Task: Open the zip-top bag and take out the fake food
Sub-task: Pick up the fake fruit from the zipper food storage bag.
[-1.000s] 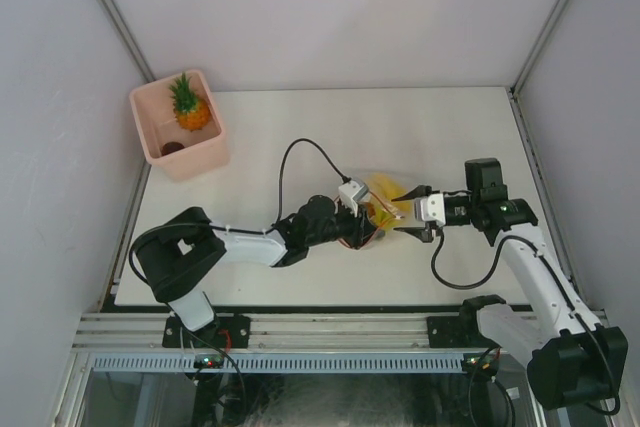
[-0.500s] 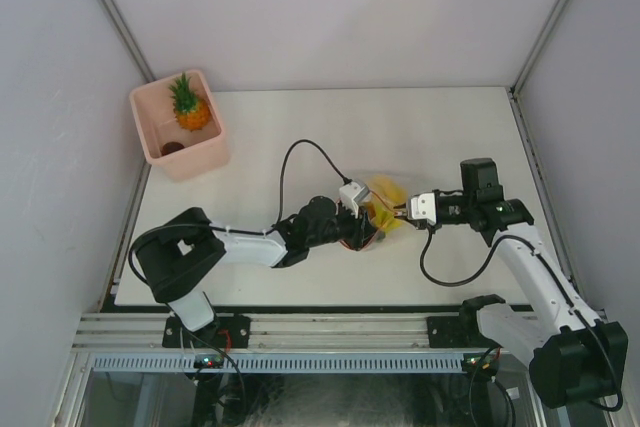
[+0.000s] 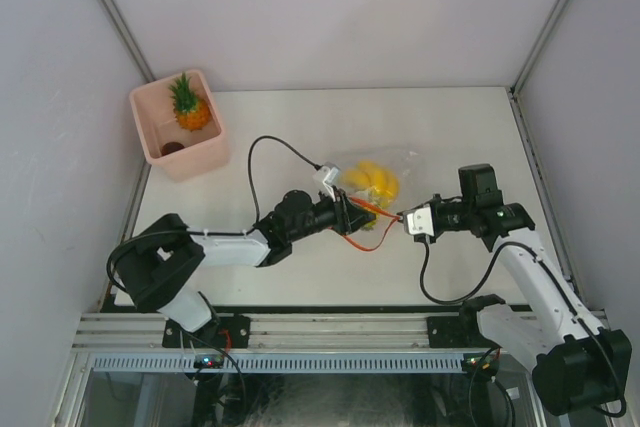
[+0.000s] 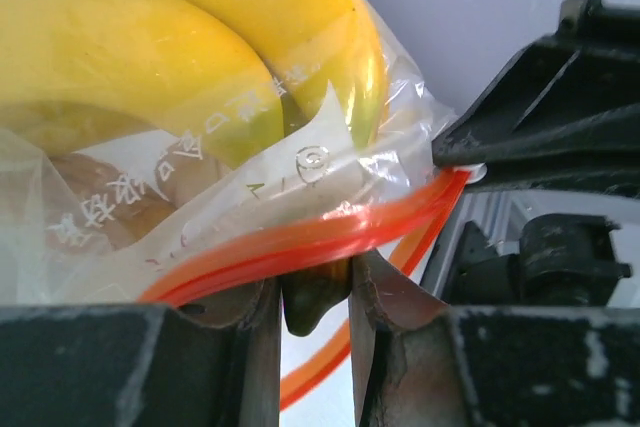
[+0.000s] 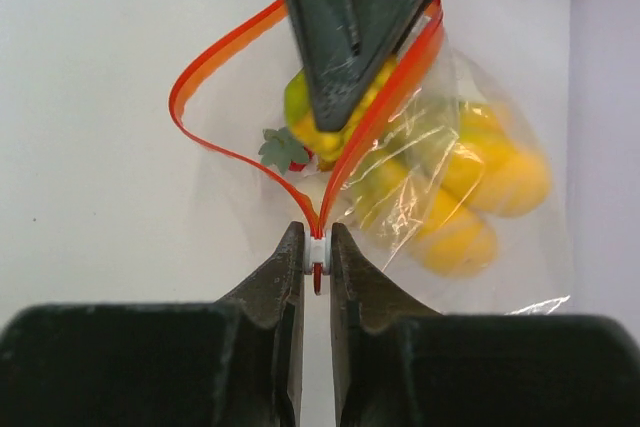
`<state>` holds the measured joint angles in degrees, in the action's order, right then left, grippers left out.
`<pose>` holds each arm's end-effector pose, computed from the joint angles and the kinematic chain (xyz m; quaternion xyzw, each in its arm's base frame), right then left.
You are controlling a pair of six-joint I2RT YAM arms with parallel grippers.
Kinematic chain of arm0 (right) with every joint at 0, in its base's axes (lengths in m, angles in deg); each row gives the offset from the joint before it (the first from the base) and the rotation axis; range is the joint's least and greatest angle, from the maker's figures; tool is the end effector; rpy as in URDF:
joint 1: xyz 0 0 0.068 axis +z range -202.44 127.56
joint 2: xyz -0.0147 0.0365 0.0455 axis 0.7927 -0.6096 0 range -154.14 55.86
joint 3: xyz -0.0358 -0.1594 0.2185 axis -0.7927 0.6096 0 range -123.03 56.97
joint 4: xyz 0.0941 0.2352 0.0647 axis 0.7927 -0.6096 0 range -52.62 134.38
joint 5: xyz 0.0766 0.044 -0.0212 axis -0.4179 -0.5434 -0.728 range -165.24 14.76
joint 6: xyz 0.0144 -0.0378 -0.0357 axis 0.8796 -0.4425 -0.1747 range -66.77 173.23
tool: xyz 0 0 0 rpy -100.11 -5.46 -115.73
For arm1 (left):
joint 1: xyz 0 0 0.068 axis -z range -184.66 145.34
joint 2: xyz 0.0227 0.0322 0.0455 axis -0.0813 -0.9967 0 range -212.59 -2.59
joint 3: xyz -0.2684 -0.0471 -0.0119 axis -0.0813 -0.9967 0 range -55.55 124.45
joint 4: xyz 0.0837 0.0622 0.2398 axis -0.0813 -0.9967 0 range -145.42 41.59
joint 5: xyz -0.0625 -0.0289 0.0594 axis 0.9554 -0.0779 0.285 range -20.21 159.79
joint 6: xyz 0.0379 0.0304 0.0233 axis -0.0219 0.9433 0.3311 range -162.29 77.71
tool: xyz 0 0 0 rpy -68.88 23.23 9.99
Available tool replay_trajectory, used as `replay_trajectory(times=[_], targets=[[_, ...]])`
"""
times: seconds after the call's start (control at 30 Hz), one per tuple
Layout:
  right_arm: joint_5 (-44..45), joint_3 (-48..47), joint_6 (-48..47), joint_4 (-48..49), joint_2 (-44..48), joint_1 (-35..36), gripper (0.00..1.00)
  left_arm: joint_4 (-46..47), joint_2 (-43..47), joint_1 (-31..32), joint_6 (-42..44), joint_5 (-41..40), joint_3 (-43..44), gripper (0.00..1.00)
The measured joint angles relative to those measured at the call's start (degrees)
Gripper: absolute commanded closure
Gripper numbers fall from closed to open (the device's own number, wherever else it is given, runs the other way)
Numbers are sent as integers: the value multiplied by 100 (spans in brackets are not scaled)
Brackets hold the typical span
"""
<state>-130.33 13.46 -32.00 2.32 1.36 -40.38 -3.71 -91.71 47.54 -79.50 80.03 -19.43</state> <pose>0.1653 0.0652 0.2652 -0.7281 0.4457 0.1848 0.4870 0.1908 -0.2561 0.2022 0.1562 0.7393 -0.5063 0.4156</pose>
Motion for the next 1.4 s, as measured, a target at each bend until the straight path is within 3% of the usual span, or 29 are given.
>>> replay_trajectory(times=[0.23,0.6,0.9,1.4], targets=[[411,109,105,144,42,15,100,356,-13,-260,-990,675,-52,100],[1123,118,1279,796,105,76,100,710,-382,-380,-2044,1447,-52,100],[1005,57,1440,691,223,-85,100,229,-328,-369,-1722,1596,-13,100],[1853,63,2059,1303,195,-131,100,-1132,101,-358,-566,1939,219,100]])
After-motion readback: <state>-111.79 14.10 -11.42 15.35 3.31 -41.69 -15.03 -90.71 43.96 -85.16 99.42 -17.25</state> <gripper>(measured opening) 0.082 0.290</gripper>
